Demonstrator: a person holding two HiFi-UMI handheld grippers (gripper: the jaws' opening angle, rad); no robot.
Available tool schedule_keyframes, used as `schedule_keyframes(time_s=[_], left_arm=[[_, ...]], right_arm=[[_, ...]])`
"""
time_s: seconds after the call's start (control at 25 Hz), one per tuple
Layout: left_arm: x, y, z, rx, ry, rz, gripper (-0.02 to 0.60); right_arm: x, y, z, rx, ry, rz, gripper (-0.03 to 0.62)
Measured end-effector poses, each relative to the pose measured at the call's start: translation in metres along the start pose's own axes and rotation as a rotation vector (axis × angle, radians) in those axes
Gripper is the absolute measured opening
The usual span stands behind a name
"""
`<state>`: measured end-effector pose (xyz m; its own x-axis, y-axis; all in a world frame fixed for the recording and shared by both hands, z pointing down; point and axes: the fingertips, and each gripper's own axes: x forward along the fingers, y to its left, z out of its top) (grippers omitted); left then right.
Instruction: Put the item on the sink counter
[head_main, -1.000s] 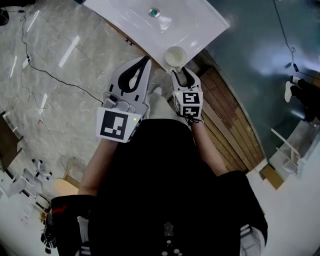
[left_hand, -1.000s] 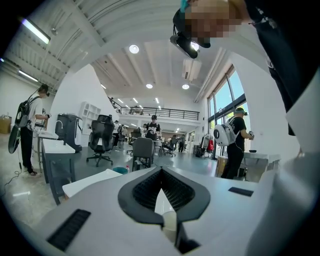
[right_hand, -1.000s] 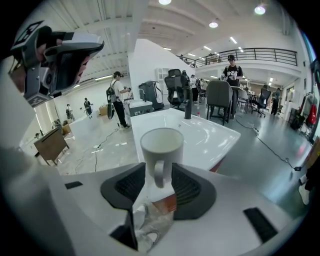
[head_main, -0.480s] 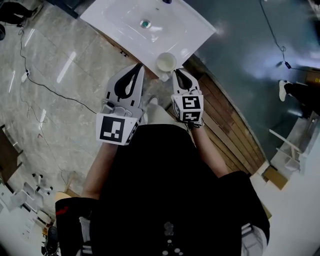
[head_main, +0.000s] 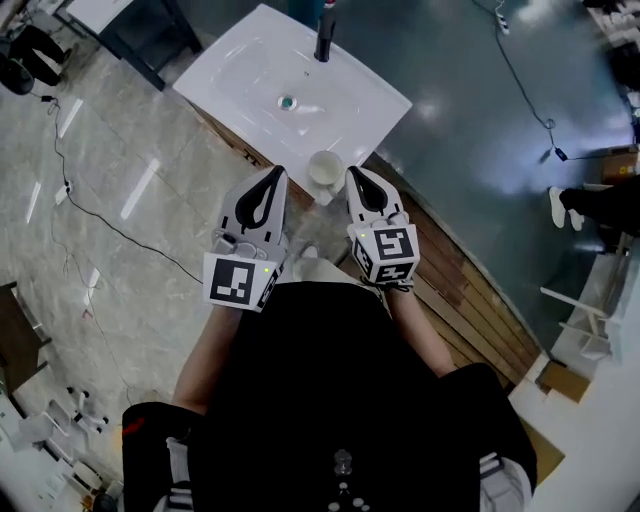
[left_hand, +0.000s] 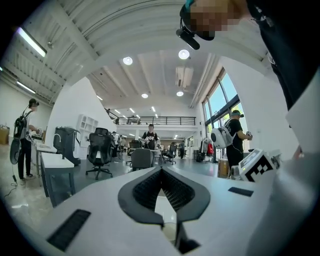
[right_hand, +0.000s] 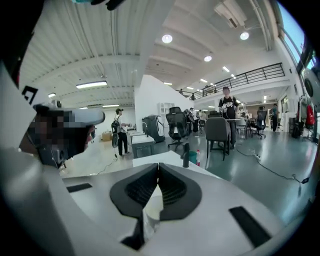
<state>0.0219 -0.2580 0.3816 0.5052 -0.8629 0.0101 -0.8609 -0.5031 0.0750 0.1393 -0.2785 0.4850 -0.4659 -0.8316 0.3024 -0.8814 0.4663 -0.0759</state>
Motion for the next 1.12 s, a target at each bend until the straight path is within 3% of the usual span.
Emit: schedule_keyframes(time_s=[0.52, 1.12], left_arm=[[0.008, -0.012, 0.036, 0.031, -0.066, -0.022, 0.012], [0.006, -0.026, 0.057, 0.014, -0.103, -0.017, 0.012]], right_arm=[[-0.056, -0.006, 0.139, -0.058, -0.328, -0.018, 0.021], [-0.085, 0.006, 0.168, -0.067, -0.388, -0.016, 0.021]])
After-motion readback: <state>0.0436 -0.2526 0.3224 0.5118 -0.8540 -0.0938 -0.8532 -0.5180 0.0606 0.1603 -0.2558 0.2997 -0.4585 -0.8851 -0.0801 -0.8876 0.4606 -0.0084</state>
